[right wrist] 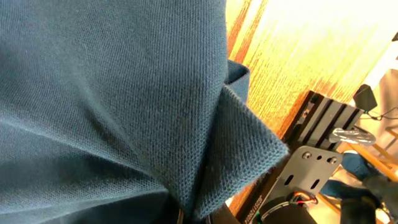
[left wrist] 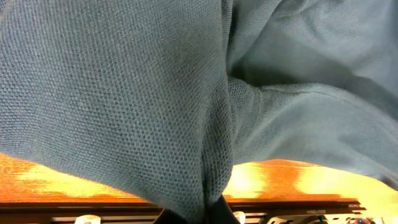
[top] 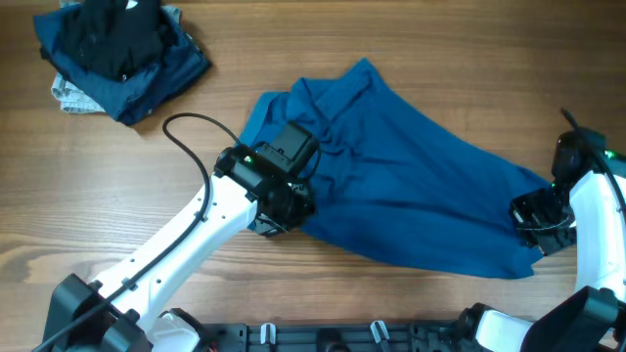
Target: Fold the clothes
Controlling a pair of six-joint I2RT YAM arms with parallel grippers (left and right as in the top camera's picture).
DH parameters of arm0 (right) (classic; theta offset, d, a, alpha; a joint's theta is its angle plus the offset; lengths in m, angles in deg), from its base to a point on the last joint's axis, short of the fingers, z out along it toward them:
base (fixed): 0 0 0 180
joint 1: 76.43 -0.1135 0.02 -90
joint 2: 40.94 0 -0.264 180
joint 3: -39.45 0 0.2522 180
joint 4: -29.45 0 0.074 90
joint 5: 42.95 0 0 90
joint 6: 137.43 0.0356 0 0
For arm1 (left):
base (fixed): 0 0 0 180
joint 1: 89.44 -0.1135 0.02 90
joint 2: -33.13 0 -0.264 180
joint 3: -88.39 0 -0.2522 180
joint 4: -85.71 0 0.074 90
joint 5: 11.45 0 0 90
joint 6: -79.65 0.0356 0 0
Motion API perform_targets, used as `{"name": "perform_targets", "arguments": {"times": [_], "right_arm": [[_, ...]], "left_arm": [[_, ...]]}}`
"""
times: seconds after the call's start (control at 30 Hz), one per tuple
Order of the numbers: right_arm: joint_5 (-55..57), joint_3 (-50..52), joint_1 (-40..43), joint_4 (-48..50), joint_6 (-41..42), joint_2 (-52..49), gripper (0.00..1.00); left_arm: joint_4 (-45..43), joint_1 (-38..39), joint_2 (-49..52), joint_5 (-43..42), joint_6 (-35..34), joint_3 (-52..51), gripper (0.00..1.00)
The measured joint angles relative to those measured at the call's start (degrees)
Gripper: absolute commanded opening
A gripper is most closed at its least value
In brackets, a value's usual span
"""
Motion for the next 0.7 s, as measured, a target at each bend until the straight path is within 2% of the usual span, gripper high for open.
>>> {"name": "perform_targets", "arguments": {"times": [0.03, 0.1, 0.13, 0.17, 0.23, 0.27, 0.3, 0.33, 0.37, 0.43, 0.5, 0.53, 0.57, 0.6, 0.67, 0.7], "right_arm": [[0.17, 0.00, 0.00, 0.42, 0.22, 0.00, 0.27], [0.39, 0.00, 0.00, 2.67, -0.87, 0.00, 0.28], [-0.02, 0.00, 0.00, 4.11, -1.77, 0.00, 0.76], [-0.74, 0.00, 0.00, 5.35, -2.97, 0.00, 0.99], [-3.56, -0.09, 0.02, 8.79, -6.78, 0.00, 1.00], [-5.16, -0.26, 0.00, 10.45, -9.03, 0.00, 1.00], [-6.64, -0.55, 0.00, 12.07, -11.08, 0.00, 1.00], [-7.96, -0.87, 0.00, 13.73, -13.16, 0.00, 0.99], [-8.90, -1.09, 0.00, 15.54, -14.60, 0.02, 0.97], [-10.91, -1.77, 0.00, 19.63, -16.72, 0.02, 0.78], [-12.66, -1.99, 0.00, 23.76, -17.97, 0.02, 0.60], [-13.22, -2.05, 0.00, 25.31, -18.29, 0.00, 0.57], [-13.62, -2.12, 0.00, 26.32, -18.25, -0.09, 0.57], [-13.99, -2.16, 0.00, 27.28, -18.43, -0.20, 0.54], [-14.45, -2.25, 0.00, 28.09, -18.53, -1.16, 0.45], [-14.51, -2.27, 0.00, 28.13, -18.53, -1.81, 0.43]], "left_arm": [[-0.02, 0.00, -0.04, 0.00, 0.26, 0.00, 0.15], [-0.17, 0.00, -0.35, 0.07, 1.62, 0.07, 0.28], [-0.24, 0.00, -0.55, 0.20, 2.01, 0.28, 0.31], [-0.26, 0.00, -0.79, 0.35, 2.62, 0.63, 0.34], [-0.39, 0.00, -1.36, 0.59, 3.61, 1.33, 0.38], [-0.63, 0.00, -1.62, 0.66, 3.82, 1.55, 0.55], [-0.98, 0.00, -1.81, 0.66, 4.26, 1.62, 0.92], [-1.53, 0.00, -1.88, 0.72, 4.98, 1.66, 1.00], [-2.64, 0.00, -1.88, 0.74, 5.29, 1.66, 1.00], [-5.68, 0.00, -1.90, 0.85, 6.34, 1.68, 0.97], [-9.27, -0.02, -1.90, 0.90, 7.80, 1.75, 0.77], [-11.72, -0.02, -1.90, 0.87, 8.61, 1.79, 0.64], [-14.01, -0.02, -1.90, 0.85, 9.11, 1.81, 0.57], [-16.41, -0.07, -1.90, 0.83, 9.97, 1.86, 0.55], [-20.15, -0.31, -1.81, 0.46, 11.23, 1.90, 0.46], [-22.16, -0.55, -1.62, -0.20, 11.80, 1.92, 0.37]]}}
